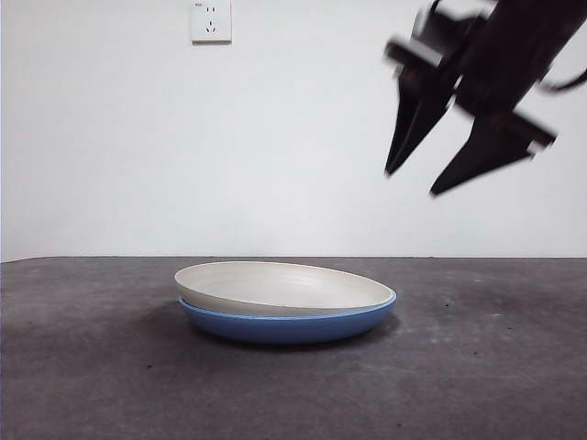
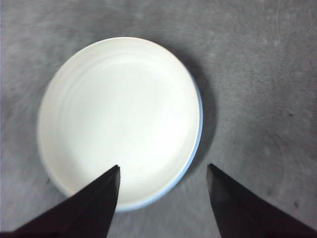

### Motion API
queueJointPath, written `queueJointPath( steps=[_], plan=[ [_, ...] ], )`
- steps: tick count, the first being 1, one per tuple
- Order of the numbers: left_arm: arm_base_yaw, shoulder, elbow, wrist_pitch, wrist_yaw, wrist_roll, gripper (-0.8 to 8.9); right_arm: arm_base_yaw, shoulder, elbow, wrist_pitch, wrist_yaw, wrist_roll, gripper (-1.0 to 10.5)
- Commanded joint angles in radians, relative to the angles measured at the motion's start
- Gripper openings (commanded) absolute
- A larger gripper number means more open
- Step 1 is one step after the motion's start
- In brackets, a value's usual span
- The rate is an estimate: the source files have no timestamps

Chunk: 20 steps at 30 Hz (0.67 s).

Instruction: Pick up the white plate, put it on the blue plate, put it on desk

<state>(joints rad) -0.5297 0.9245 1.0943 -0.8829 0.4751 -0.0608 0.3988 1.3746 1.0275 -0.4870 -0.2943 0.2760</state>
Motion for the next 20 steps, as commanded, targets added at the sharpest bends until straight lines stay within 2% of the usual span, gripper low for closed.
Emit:
queueJointPath(
  steps=[1, 5, 13, 20],
  plan=[
    [-0.005, 0.009, 0.008, 0.008, 0.005, 0.016, 3.12, 0.006, -0.077, 0.016, -0.074, -0.019, -0.084, 2.8],
    [-0.005, 0.009, 0.008, 0.008, 0.005, 0.016, 3.12, 0.006, -0.19, 0.016, -0.182, -0.074, -0.132, 2.8],
    [-0.005, 0.009, 0.008, 0.008, 0.005, 0.016, 3.12, 0.006, -0.384, 0.016, -0.422, -0.262, -0.211, 2.8],
    [-0.005, 0.009, 0.008, 0.007, 0.005, 0.016, 3.12, 0.006, -0.475, 0.016, -0.497, -0.283, -0.236, 2.8]
  ],
)
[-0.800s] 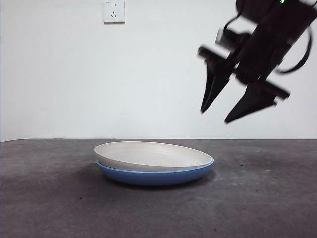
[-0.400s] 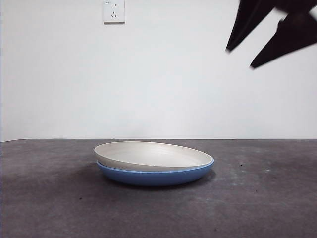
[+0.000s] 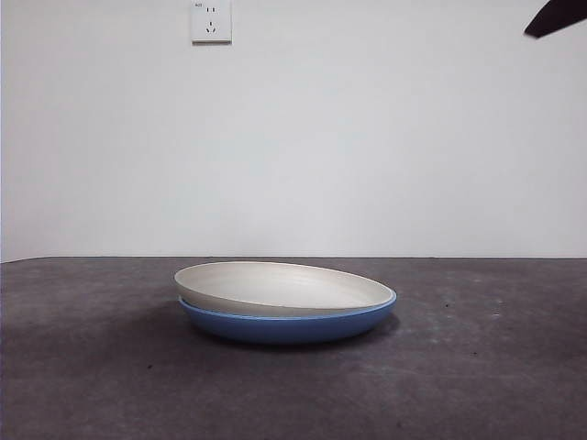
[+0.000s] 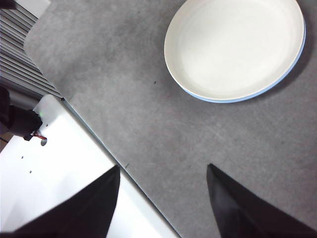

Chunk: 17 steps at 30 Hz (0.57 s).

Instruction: Pick up the white plate, put it on the blue plate, put it on desk

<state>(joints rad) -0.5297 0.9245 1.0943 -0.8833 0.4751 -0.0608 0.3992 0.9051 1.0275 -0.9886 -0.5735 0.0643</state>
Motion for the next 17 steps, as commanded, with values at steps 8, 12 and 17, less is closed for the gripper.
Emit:
queueJointPath(
  steps=[8, 12, 17],
  plan=[
    [-0.005, 0.009, 0.008, 0.008, 0.005, 0.016, 3.12, 0.006, -0.018, 0.016, 0.006, -0.003, -0.024, 2.8],
    [-0.005, 0.009, 0.008, 0.008, 0.005, 0.016, 3.12, 0.006, -0.018, 0.016, 0.007, -0.003, -0.025, 2.8],
    [-0.005, 0.009, 0.008, 0.008, 0.005, 0.016, 1.9, 0.006, -0.018, 0.016, 0.007, -0.003, -0.025, 2.3]
  ],
)
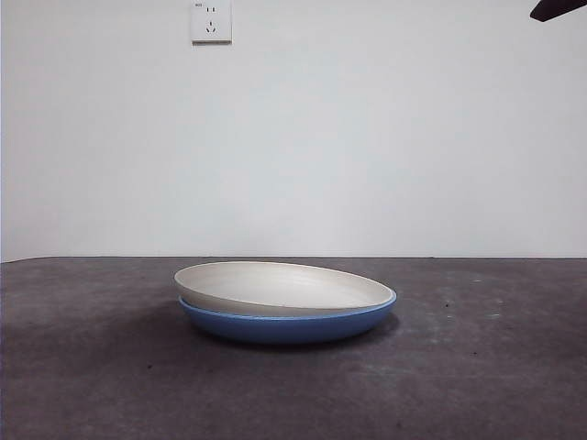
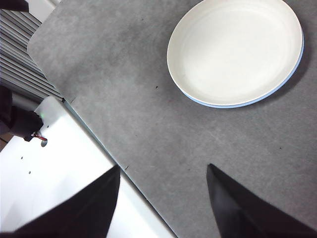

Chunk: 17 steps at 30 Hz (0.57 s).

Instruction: Pick up the white plate, put it on the blue plate, put it on desk

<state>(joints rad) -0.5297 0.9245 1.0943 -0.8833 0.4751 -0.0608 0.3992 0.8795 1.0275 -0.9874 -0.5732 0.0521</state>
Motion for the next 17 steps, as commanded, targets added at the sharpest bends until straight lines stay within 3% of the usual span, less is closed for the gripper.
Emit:
queueJointPath(
  steps=[1, 2, 3, 17],
  plan=[
    [-0.005, 0.009, 0.008, 0.008, 0.005, 0.016, 1.23, 0.006, 0.008, 0.016, 0.005, -0.003, -0.013, 1.7],
    [-0.005, 0.009, 0.008, 0.008, 0.005, 0.016, 0.35, 0.006, 0.008, 0.016, 0.005, -0.003, -0.014, 0.8],
    [-0.005, 0.009, 0.008, 0.008, 0.005, 0.016, 0.08, 0.006, 0.008, 0.016, 0.006, -0.004, -0.019, 0.0],
    [-0.005, 0.009, 0.008, 0.009, 0.005, 0.016, 0.13, 0.006, 0.007, 0.016, 0.019, -0.003, -0.037, 0.1]
  ],
)
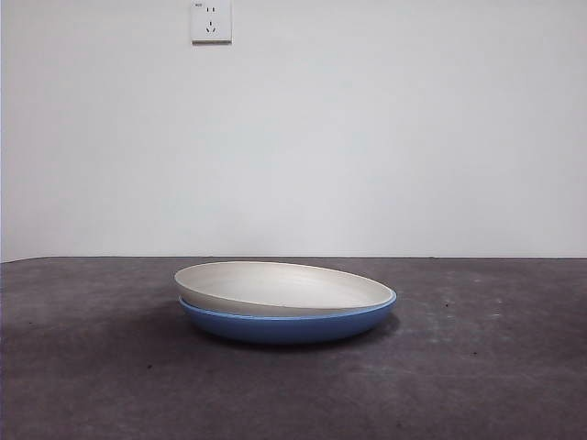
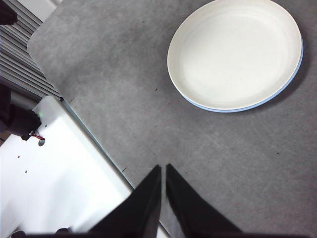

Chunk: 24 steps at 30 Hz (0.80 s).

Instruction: Pick up the white plate, put it on the blue plate, put it on desk

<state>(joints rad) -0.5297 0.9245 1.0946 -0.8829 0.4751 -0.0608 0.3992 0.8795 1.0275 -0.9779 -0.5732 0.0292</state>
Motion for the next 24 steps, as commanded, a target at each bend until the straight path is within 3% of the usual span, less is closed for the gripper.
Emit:
queueJointPath(
  steps=[1, 18, 24],
  plan=[
    [-0.005, 0.009, 0.008, 0.008, 0.005, 0.016, 0.13, 0.006, 0.007, 0.016, 0.009, -0.003, -0.014, 0.1],
    [-0.001, -0.004, 0.008, 0.012, 0.002, 0.024, 0.13, 0.006, 0.007, 0.016, 0.009, -0.003, -0.014, 0.1],
    [0.139, -0.098, 0.008, 0.154, -0.065, 0.07, 0.13, 0.006, 0.007, 0.016, 0.009, -0.003, -0.014, 0.1]
  ],
)
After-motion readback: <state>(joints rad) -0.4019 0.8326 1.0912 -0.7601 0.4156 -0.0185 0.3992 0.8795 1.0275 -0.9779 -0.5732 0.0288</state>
